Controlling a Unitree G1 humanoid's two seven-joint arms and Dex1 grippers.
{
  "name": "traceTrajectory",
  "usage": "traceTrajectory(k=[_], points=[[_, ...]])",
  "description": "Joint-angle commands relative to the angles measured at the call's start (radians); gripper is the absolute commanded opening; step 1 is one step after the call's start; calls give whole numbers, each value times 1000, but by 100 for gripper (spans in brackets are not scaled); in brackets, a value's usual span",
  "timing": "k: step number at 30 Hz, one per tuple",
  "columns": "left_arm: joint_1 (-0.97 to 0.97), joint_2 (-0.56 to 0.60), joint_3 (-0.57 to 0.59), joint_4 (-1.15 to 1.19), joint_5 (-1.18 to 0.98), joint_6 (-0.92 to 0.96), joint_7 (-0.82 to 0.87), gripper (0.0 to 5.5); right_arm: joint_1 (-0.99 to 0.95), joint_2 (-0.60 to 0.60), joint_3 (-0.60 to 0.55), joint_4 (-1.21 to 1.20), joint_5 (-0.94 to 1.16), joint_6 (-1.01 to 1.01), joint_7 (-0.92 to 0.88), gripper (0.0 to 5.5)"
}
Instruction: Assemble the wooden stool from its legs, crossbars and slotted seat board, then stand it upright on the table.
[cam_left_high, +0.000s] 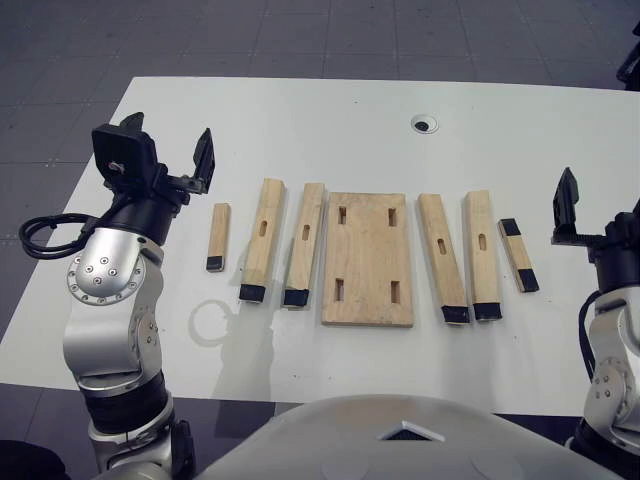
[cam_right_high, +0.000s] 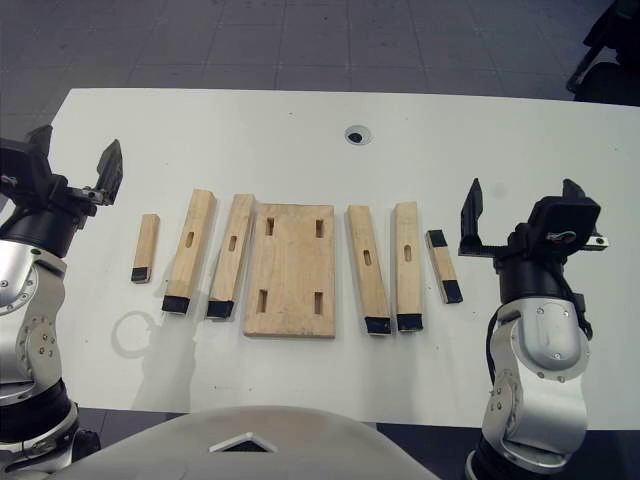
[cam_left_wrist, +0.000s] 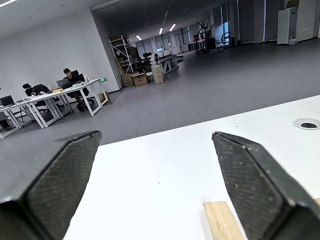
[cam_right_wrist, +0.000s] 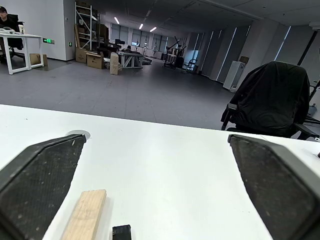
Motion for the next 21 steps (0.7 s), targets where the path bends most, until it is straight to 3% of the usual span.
traceTrajectory(k=[1, 21], points=[[-1, -8, 7, -2, -1, -3, 5, 408, -17, -8, -11, -8, 7, 16, 2, 525], [-14, -19, 10, -22, -18, 22, 13, 408, -16, -4, -21, -28, 13, 19, 5, 525]])
